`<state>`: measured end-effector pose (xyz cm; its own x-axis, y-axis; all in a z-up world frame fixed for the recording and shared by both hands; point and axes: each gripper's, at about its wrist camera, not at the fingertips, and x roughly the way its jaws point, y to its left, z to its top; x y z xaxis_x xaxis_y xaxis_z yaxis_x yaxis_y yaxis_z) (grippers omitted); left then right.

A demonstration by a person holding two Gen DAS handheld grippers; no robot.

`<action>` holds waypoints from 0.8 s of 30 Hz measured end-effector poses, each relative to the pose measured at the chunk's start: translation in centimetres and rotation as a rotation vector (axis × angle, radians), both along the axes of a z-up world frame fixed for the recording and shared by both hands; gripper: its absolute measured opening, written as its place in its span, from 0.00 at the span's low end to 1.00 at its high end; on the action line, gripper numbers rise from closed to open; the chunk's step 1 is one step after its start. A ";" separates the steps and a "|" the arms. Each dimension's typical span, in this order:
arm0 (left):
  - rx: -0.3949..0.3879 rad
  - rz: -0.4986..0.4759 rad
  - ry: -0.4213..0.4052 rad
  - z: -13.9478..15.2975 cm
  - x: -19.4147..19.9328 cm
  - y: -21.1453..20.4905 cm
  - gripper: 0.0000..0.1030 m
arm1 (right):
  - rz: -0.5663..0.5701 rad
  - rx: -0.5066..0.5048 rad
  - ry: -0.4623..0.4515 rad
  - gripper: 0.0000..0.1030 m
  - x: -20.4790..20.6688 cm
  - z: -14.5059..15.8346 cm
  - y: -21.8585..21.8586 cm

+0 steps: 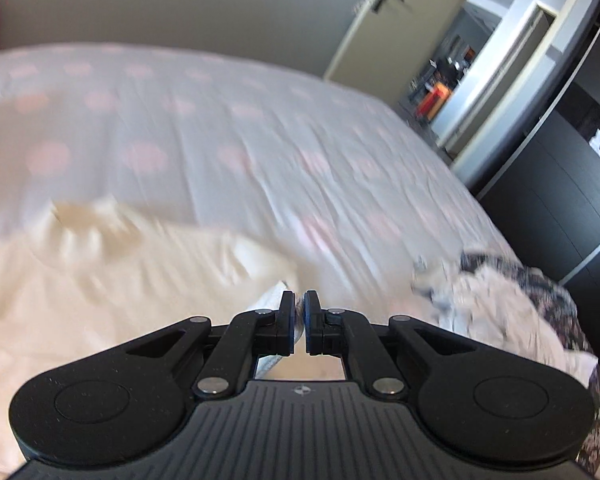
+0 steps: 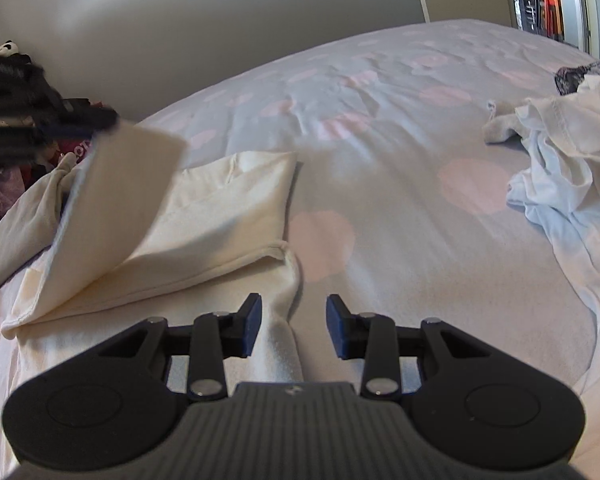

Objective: Fold clothes
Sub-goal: 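Open the left gripper and release the folded side on the sweatshirt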

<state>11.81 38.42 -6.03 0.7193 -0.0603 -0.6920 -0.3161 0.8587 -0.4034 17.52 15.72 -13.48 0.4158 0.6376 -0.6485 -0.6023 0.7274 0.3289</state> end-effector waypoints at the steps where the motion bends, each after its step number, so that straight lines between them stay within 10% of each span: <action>1: -0.018 -0.015 0.018 -1.4 0.3 -0.5 0.02 | -0.003 -0.003 0.008 0.38 0.2 -0.2 0.0; 7: -0.113 -0.085 0.091 -5.5 0.2 -1.7 0.05 | -0.023 0.004 0.042 0.38 0.9 -0.6 -0.3; 10: -0.155 -0.117 0.120 -7.1 -0.2 -2.1 0.24 | -0.043 0.024 0.055 0.38 1.4 -0.5 -0.7; 16: -0.064 -0.080 0.107 -4.8 -6.2 1.0 0.26 | 0.016 0.149 0.075 0.38 1.5 0.7 -0.3; 24: 0.033 0.130 0.148 -4.0 -15.6 9.3 0.26 | 0.096 0.070 0.054 0.37 2.6 0.2 5.1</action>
<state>-3.75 47.73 -10.07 0.6100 0.0511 -0.7907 -0.4793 0.8184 -0.3169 20.12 20.83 -13.23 0.3167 0.7173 -0.6207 -0.6479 0.6415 0.4108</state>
